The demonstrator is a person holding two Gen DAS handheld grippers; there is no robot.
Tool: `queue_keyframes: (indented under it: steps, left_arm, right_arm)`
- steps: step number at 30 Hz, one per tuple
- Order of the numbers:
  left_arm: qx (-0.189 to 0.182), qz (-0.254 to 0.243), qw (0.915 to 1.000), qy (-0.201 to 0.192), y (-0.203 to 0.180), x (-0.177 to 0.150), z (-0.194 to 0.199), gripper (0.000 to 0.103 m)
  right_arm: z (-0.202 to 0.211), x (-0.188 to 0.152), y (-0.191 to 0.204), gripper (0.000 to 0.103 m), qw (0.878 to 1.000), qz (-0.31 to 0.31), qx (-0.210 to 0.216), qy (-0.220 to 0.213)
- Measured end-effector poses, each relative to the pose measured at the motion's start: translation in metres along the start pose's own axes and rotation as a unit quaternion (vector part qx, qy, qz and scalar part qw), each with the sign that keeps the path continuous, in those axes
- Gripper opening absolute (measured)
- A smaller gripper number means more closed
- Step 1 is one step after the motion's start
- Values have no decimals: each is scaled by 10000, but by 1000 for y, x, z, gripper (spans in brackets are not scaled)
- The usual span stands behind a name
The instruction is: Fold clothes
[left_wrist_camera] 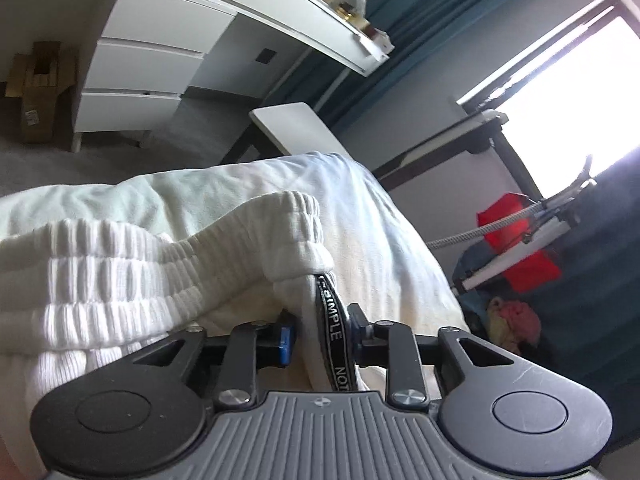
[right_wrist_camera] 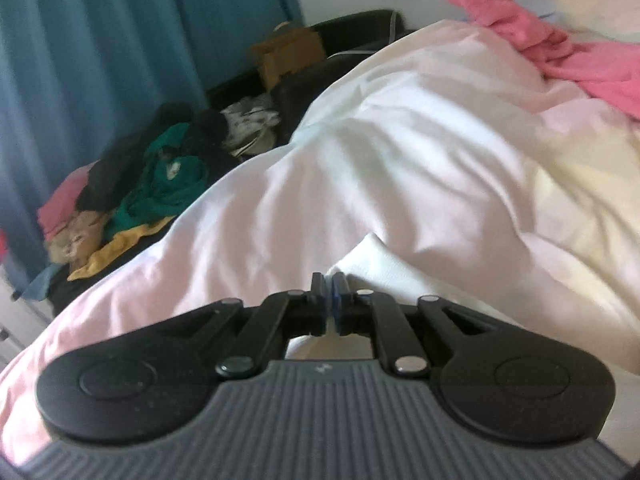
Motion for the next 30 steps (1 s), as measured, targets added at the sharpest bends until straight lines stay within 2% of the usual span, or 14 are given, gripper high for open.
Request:
queue_keyframes:
  steps: [2, 3, 4, 5, 7, 9, 11, 13, 14, 17, 19, 22, 25, 30]
  left_arm:
    - [-91, -82, 9999, 78, 0, -2, 9, 43]
    - [-159, -103, 9998, 112, 0, -4, 15, 45]
    - [-246, -109, 9995, 135, 1, -8, 24, 48]
    - [-335, -132, 9992, 154, 1, -13, 34, 51]
    - [-527, -197, 9982, 197, 4, -26, 57, 53]
    - [-673, -103, 9973, 271, 12, -40, 81, 57]
    - [-600, 32, 9975, 379, 25, -52, 103, 66]
    - [-446, 85, 9977, 500, 40, -62, 126, 68]
    - [-443, 102, 9975, 541, 46, -66, 137, 72]
    - [-455, 247, 9960, 726, 67, -74, 160, 80]
    - [-444, 338, 9947, 868, 80, -80, 166, 81]
    - [-329, 510, 9923, 1080, 97, -93, 164, 81]
    - [-521, 821, 9861, 1350, 101, -103, 146, 81]
    - [-687, 769, 9887, 1086, 91, -105, 117, 80]
  right_arm:
    - [8, 4, -4, 9, 9994, -164, 279, 158]
    - [15, 6, -7, 10, 9989, -226, 358, 213]
    - [27, 8, -11, 16, 9989, -254, 333, 226]
    - [39, 9, -15, 23, 9986, -318, 352, 234]
    - [69, 8, -24, 56, 9966, -570, 543, 232]
    - [99, 4, -31, 69, 9928, -817, 832, 276]
    - [132, -7, -38, 70, 9880, -962, 1121, 448]
    - [162, -20, -43, 70, 9821, -1069, 1405, 660]
    - [177, -28, -48, 70, 9780, -1169, 1556, 751]
    - [213, -52, -63, 70, 9623, -1615, 1941, 1014]
    - [226, -71, -72, 70, 9498, -1922, 2129, 1249]
    - [235, -98, -82, 70, 9314, -2268, 2355, 1597]
    - [230, -119, -88, 70, 9181, -2590, 2375, 1831]
    - [206, -151, -86, 69, 9035, -2899, 2337, 2121]
Point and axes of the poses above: each gripper's, at about its wrist camera, not at the fingertips, and z roughly against the way its jaws point, y to its left, x to its top, the point moved 7 cm from there along -z, roughly the way its jaws point, and after that the axes turned 2 degrees about x, right-handed, at the moved point
